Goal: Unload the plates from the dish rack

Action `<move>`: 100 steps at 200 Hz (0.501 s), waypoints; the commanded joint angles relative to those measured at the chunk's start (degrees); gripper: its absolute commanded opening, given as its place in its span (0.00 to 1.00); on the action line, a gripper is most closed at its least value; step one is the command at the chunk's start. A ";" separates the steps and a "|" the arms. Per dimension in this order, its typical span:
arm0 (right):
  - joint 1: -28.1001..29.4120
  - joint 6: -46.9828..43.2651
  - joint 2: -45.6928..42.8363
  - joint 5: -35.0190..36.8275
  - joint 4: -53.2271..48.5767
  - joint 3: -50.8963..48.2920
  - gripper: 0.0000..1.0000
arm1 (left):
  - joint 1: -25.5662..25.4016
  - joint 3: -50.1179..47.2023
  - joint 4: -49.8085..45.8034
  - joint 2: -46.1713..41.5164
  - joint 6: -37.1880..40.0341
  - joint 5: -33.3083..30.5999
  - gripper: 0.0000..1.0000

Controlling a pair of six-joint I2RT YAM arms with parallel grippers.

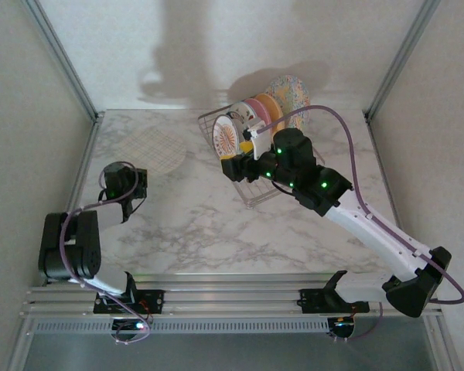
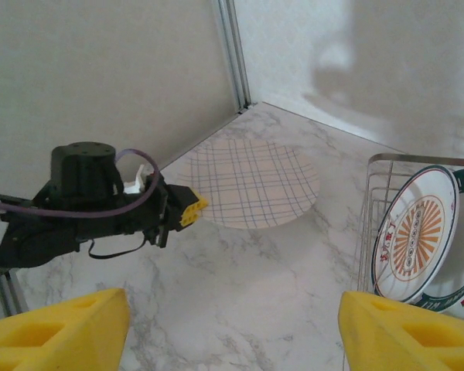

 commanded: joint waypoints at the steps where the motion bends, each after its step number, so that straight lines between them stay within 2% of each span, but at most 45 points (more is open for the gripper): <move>1: 0.50 0.73 0.45 1.21 0.88 1.52 0.73 | 0.35 4.59 7.33 2.68 2.15 2.07 0.00; 100: 0.57 3.08 0.58 3.35 1.93 0.83 0.74 | 0.44 11.07 5.44 14.07 4.40 4.53 0.00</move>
